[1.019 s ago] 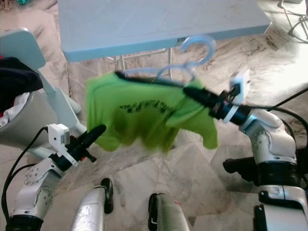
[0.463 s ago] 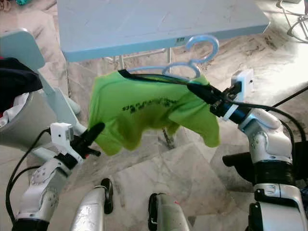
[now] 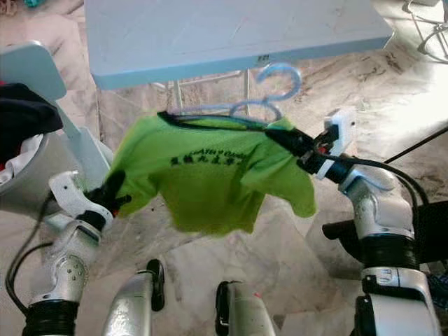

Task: Hang hanger

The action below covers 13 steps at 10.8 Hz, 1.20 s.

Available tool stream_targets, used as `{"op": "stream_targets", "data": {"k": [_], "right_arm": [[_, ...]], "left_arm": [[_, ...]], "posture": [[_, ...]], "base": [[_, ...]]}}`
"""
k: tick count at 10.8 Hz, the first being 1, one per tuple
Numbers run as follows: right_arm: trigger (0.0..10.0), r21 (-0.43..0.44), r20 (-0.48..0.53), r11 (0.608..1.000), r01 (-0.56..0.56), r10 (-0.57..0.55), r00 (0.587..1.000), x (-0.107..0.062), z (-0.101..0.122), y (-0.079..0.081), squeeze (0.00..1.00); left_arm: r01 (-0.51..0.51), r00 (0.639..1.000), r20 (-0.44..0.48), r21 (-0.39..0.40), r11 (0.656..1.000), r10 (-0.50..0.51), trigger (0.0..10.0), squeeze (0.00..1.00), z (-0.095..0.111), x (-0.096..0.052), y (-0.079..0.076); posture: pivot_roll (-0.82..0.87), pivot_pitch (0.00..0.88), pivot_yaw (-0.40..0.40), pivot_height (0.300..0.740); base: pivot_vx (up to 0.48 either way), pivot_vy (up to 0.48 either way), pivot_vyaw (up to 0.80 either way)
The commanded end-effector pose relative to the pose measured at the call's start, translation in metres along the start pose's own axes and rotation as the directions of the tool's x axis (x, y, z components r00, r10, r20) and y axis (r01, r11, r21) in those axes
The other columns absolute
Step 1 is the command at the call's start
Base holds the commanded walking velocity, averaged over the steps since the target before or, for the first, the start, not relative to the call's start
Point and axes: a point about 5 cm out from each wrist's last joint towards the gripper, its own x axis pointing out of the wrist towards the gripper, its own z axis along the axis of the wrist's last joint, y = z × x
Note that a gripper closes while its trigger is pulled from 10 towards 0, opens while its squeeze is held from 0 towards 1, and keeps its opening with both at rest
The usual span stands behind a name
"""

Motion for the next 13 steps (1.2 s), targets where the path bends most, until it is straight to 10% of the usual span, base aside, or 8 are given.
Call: {"op": "stream_targets", "data": {"k": [1, 3, 4, 5, 6, 9, 13], "right_arm": [[10.0, -0.034, 0.210, 0.991, 0.128, -0.118, 0.971, -0.017, 0.036, -0.017, 0.00], [10.0, -0.039, 0.208, 0.992, 0.121, -0.110, 0.972, -0.016, 0.036, -0.017, 0.00], [10.0, -0.043, 0.199, 0.993, 0.114, -0.104, 0.975, -0.016, 0.035, -0.016, 0.00], [10.0, -0.051, 0.188, 0.994, 0.101, -0.090, 0.978, -0.015, 0.033, -0.014, 0.00], [10.0, -0.071, 0.165, 0.996, 0.062, -0.050, 0.985, -0.011, 0.028, -0.008, 0.00], [10.0, -0.172, 0.055, 0.984, -0.039, 0.049, 0.997, -0.007, 0.012, 0.009, 0.00], [10.0, -0.183, -0.024, 0.980, -0.075, 0.072, 0.997, -0.010, -0.017, 0.027, 0.00]], "left_arm": [[-0.260, 0.962, -0.096, -0.027, 0.965, 0.256, 0.0, 0.00, -0.020, -0.023, 0.048], [-0.341, 0.935, -0.128, -0.072, 0.937, 0.330, 0.0, 0.00, -0.027, -0.028, 0.051], [-0.309, 0.939, -0.123, 0.102, 0.946, 0.320, 0.0, 0.00, -0.022, -0.027, 0.054], [-0.248, 0.953, -0.112, 0.243, 0.938, 0.281, 2.7, 0.00, -0.018, -0.024, 0.050], [-0.056, 0.989, -0.084, 0.542, 0.839, 0.121, 10.0, 1.00, -0.004, -0.014, 0.035], [-0.045, 0.986, -0.069, 0.761, 0.647, 0.150, 10.0, 1.00, 0.008, -0.004, 0.051], [-0.110, 0.992, 0.032, 0.700, 0.705, 0.123, 10.0, 1.00, 0.019, 0.004, 0.043]], "posture": [[-0.01, 0.266, -0.106, 0.740], [-0.01, 0.264, -0.104, 0.740], [-0.01, 0.264, -0.104, 0.740], [-0.01, 0.264, -0.104, 0.740], [-0.01, 0.261, -0.105, 0.740], [-0.01, 0.259, -0.101, 0.740], [-0.01, 0.267, -0.099, 0.740]], "base": [[0.000, 0.000, 0.00], [0.000, 0.000, 0.00], [0.000, 0.000, 0.00], [0.000, 0.000, 0.00], [0.000, 0.000, 0.00], [0.000, 0.000, 0.00], [0.000, 0.000, 0.00]]}}
